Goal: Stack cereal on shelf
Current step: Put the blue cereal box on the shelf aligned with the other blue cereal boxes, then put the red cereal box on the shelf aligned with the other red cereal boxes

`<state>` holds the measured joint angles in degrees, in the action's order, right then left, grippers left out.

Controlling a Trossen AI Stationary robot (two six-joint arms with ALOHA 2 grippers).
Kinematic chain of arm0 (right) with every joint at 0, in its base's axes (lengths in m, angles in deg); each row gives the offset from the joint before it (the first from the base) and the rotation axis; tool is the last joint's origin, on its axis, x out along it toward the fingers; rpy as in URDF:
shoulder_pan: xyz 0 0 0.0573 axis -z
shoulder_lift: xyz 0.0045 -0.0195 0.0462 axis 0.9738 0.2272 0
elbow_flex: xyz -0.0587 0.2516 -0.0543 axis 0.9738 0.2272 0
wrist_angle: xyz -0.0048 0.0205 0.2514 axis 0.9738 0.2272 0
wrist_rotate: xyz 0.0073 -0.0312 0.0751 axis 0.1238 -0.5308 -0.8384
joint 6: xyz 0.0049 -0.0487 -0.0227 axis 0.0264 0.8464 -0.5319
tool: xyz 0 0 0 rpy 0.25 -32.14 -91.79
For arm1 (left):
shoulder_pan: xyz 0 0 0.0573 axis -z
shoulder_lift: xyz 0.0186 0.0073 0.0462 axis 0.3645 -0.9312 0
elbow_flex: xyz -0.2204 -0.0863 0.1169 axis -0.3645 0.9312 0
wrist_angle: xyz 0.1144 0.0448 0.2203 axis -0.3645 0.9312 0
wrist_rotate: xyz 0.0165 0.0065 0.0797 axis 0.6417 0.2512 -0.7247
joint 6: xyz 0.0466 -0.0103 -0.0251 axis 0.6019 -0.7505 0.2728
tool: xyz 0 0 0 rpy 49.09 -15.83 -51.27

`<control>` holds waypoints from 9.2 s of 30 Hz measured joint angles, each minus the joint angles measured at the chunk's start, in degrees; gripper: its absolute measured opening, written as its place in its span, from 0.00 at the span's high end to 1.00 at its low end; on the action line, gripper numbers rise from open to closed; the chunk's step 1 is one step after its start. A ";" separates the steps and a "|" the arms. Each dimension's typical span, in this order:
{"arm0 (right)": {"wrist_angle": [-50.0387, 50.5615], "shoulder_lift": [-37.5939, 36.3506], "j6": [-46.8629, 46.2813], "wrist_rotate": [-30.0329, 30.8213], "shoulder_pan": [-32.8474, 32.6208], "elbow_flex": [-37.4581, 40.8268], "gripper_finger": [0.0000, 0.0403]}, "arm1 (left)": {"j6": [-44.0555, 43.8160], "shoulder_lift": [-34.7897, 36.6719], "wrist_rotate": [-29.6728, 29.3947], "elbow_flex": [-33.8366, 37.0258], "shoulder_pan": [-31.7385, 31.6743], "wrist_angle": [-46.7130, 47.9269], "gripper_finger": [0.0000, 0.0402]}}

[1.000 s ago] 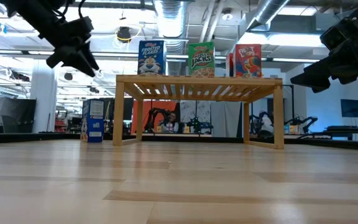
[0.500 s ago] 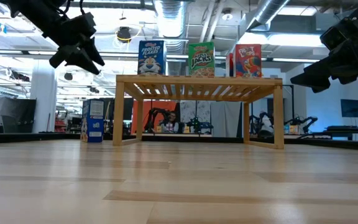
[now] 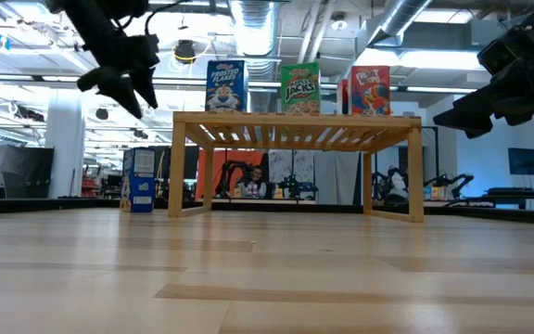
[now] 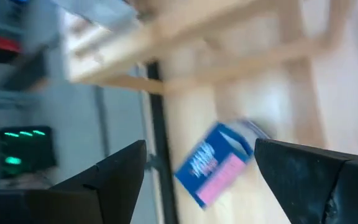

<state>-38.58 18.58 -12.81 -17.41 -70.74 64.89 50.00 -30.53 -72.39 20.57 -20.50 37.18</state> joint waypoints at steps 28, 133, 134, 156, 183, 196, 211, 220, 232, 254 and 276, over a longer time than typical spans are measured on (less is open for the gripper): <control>0.00 -0.01 0.00 0.13 0.00 0.00 0.35 | 7.17 -10.57 11.09 -6.97 -12.45 9.75 0.13; -0.01 0.01 0.00 0.13 0.00 0.01 0.35 | -22.40 -13.92 10.11 -6.89 -14.70 14.94 0.44; 0.00 0.01 0.02 0.13 0.00 0.01 0.35 | -23.06 -12.59 10.18 -6.89 -14.70 15.47 0.44; -0.02 0.00 0.00 0.13 0.00 0.01 0.35 | -38.59 1.77 -1.72 -20.04 2.20 21.28 0.44; -0.02 -0.01 0.00 0.11 0.00 0.01 0.35 | -53.51 -31.25 -9.95 -55.58 23.34 37.56 0.44; 0.00 -0.01 0.02 0.13 0.00 -0.01 0.35 | -57.97 -39.92 -8.07 -62.62 24.10 40.66 0.44; 0.00 -0.01 0.00 0.12 0.00 0.00 0.35 | -58.43 -41.14 -9.54 -62.38 24.11 42.84 0.44; 0.00 -0.01 0.02 0.13 0.00 0.01 0.35 | -58.06 -41.61 -9.38 -62.42 24.10 42.42 0.41; 0.00 0.00 0.00 0.12 0.00 0.01 0.35 | -56.13 -41.61 -9.98 -62.42 24.12 42.54 0.20; 0.00 -0.01 0.00 0.13 0.00 0.01 0.35 | -59.01 -24.36 -14.43 -54.19 30.76 44.18 0.16; -0.01 0.00 0.01 0.12 0.00 0.00 0.35 | -69.36 -17.66 -13.01 -30.95 60.35 40.74 0.01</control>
<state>-38.59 18.58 -12.81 -17.29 -70.74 64.89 -19.36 -48.18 -85.40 -10.37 39.85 77.91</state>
